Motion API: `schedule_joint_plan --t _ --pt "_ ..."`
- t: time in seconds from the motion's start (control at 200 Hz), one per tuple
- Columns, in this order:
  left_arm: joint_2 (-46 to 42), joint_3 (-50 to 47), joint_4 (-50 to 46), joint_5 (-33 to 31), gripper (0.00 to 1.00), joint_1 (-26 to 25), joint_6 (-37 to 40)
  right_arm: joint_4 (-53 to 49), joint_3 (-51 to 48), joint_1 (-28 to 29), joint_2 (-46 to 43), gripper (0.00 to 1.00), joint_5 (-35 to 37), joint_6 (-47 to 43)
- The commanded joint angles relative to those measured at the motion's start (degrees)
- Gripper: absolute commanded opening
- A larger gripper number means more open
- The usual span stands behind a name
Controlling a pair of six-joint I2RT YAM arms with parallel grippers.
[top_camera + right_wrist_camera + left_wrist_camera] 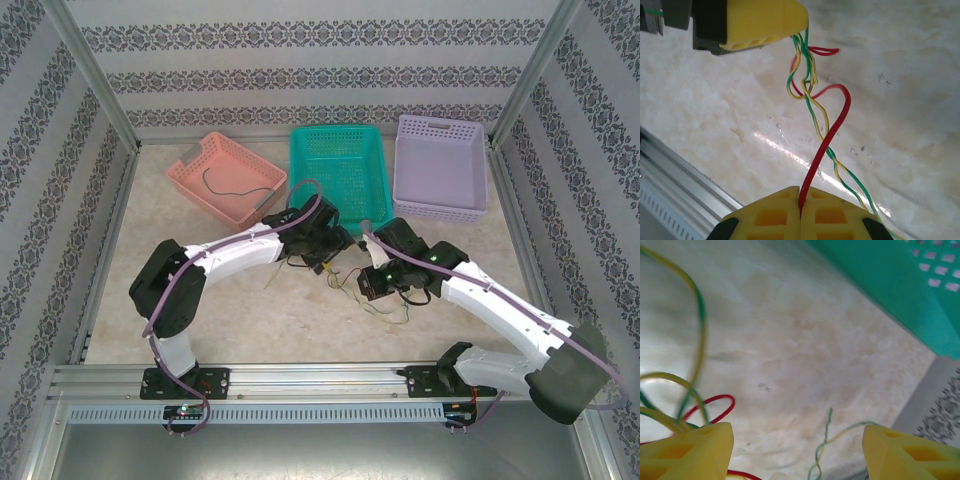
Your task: Untangle the cables
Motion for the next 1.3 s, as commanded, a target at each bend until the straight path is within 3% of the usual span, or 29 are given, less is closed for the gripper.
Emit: schedule_joint_plan --t 0.0,0.13,0.34,0.53,0.65,0.734,0.814,0.879,0.914,1.104,1.294 --pt "-2.58 0.73 -12.43 -7.62 0.66 -0.84 2.44 -2.91 1.68 0.24 -0.52 0.00 -0.73 -3.99" --pt "-5.74 0.61 -17.98 -13.20 0.66 -0.96 1.92 -3.38 2.68 0.11 -0.43 0.00 1.37 -4.96" --pt "-7.31 -2.59 -20.13 -10.89 0.74 -1.60 -4.94 -3.60 4.45 0.13 1.23 0.00 0.92 -7.64" --pt "-4.59 -6.79 -3.70 -7.59 0.80 -2.06 -8.95 -3.53 4.31 0.20 0.47 0.00 0.06 -7.87" --pt "1.37 -0.51 -8.98 -9.54 0.78 -2.36 -5.18 -3.73 3.83 0.18 -0.75 0.00 0.42 -7.80" --pt "3.63 -0.23 -8.61 -11.66 0.71 -2.67 -4.03 -3.75 3.63 -0.03 -1.59 0.00 0.89 -7.80" --pt "3.98 -1.84 -7.75 -14.38 0.51 -2.68 -3.66 -3.71 3.52 -0.59 -2.22 0.00 2.04 -7.28" --pt "2.37 -4.95 -7.46 -17.25 0.11 -2.59 -4.34 -3.63 3.42 -1.97 -3.22 0.00 3.95 -6.22" --pt "0.39 -7.78 -7.04 -18.99 0.00 -2.51 -5.20 -3.62 3.32 -3.38 -4.15 0.00 5.78 -5.39" --pt "-13.08 -22.35 -7.47 -22.68 0.00 1.05 -9.60 -3.92 3.82 -13.17 -8.35 0.00 17.25 -3.54" --pt "-22.16 -28.05 -9.76 -25.29 0.00 5.71 -9.32 -2.48 6.27 -19.57 -7.31 0.00 23.66 -2.57"
